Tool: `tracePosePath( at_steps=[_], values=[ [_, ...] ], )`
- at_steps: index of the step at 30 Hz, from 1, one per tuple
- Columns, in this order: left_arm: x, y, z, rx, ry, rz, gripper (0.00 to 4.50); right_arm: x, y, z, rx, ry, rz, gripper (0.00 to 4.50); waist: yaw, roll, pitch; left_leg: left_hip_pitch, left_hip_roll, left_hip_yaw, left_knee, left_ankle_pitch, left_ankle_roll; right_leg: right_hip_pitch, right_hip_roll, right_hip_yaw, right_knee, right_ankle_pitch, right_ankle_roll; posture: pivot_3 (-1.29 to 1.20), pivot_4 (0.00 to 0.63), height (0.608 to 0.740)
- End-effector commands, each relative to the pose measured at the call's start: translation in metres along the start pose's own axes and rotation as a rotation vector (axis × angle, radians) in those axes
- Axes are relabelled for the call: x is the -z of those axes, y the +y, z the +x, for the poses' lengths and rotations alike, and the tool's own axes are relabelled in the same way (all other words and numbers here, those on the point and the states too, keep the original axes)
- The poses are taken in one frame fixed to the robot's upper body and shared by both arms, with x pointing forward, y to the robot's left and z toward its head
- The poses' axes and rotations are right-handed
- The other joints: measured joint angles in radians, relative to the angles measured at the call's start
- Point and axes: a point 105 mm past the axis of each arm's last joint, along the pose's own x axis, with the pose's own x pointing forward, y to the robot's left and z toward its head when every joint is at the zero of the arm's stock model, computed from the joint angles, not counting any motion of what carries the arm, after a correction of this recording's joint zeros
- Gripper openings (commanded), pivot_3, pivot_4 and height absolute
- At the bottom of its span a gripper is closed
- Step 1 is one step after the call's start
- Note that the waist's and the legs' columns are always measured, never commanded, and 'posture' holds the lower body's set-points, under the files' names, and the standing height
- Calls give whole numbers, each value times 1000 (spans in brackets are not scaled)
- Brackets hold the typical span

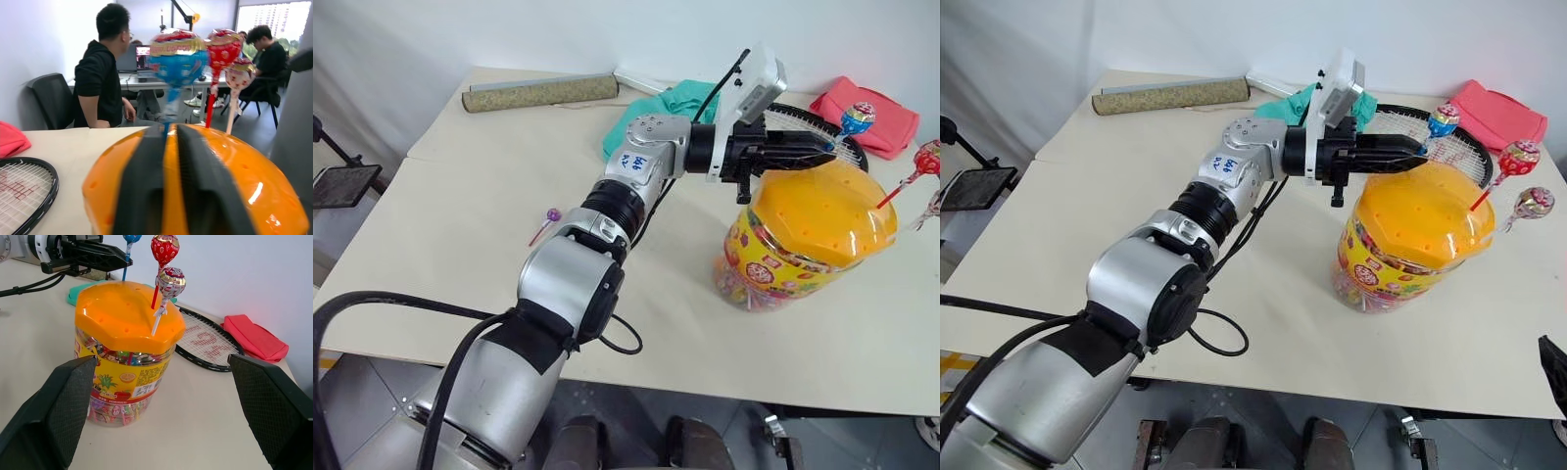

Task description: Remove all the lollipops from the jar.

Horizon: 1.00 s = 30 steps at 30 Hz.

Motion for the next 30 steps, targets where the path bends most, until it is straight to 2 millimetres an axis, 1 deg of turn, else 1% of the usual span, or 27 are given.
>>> tracePosePath(
  at_steps=[1, 5, 8, 10, 12, 16, 18, 21, 23, 25, 26, 27, 29, 30],
  values=[
    [-29, -2, 15, 14, -42, 70, 35, -9, 0, -1, 23, -44, -15, 4500, 1, 0, 0, 0, 0, 0, 0, 0, 0, 0, 0, 0, 0, 0, 0, 0, 150, 740],
    [-44, 2, 13, -13, -80, 82, 35, -13, -4, -1, 34, -76, -8, 4500, 0, 0, 0, 0, 0, 0, 0, 0, 0, 0, 0, 0, -1, 0, 0, 0, 150, 740],
    [-63, 12, 4, -79, -120, 93, 35, -11, -6, -3, 25, -65, 0, 4500, -2, 0, 0, 0, 0, 0, 0, 0, 0, 0, 0, 0, -1, 0, 0, 0, 150, 740],
    [-77, 28, -12, -203, -113, 99, 35, -8, -7, -1, 10, -46, 3, 4500, -3, 0, 0, 0, 0, 0, 0, 0, 0, 0, 0, 0, -1, 0, 0, 0, 150, 740],
    [-84, 41, -28, -297, -86, 101, 35, -6, -7, 1, 0, -41, 5, 4500, -6, 0, 0, 0, 0, -1, -1, 0, 0, -1, 0, 0, -1, 0, 0, 0, 150, 740],
    [-78, 56, -59, -416, 21, 96, 35, -4, -7, 5, -24, -32, 12, 4500, -6, 0, 0, 4, 0, -1, -4, 0, 0, -1, 0, 4, 0, 0, 0, 0, 150, 740],
    [-63, 67, -92, -523, 111, 76, 35, -2, -9, 8, -39, -29, 18, 4500, -3, 0, 0, 4, 0, 0, -4, 0, 0, -1, 0, 4, 0, 0, 1, 0, 150, 740],
    [-38, 77, -134, -655, 252, 27, 35, 1, -10, 12, -63, -23, 25, 4500, -6, 0, 0, 5, -1, 0, -4, 0, 0, -1, 0, 5, 0, 1, 1, 0, 150, 740],
    [-18, 80, -172, -762, 361, -36, 35, 3, -12, 16, -83, -17, 30, 4500, -8, 0, 0, 5, 0, 0, -4, 0, 0, -1, 0, 5, 1, 1, 1, 0, 150, 740],
    [0, 79, -208, -875, 469, -110, 35, 5, -14, 19, -103, -12, 34, 4500, -9, 0, 0, 4, 0, 0, -4, 0, 0, -1, 0, 6, 1, 1, 1, 0, 150, 740],
    [5, 79, -218, -910, 501, -132, 35, 5, -15, 20, -109, -11, 35, 4500, -10, 0, 0, 4, 0, 0, -4, 0, 0, -1, 0, 6, 1, 1, 1, 0, 150, 740],
    [13, 76, -241, -996, 546, -184, 35, 6, -16, 23, -122, -11, 35, 4500, -9, 0, 0, 4, 0, 0, -4, 0, 0, -2, 0, 6, 1, 1, 1, 0, 150, 740],
    [24, 71, -273, -1114, 607, -257, 35, 6, -18, 27, -140, -11, 34, 4500, -9, 0, 0, 4, 0, 0, -3, 0, 0, -2, 0, 5, 2, 1, 1, 0, 150, 740],
    [31, 65, -293, -1181, 653, -294, 35, 6, -19, 30, -151, -12, 36, 4500, -7, 0, 0, 4, 0, 0, -3, 0, 0, -2, 0, 6, 2, 1, 1, 0, 150, 740]
  ],
)
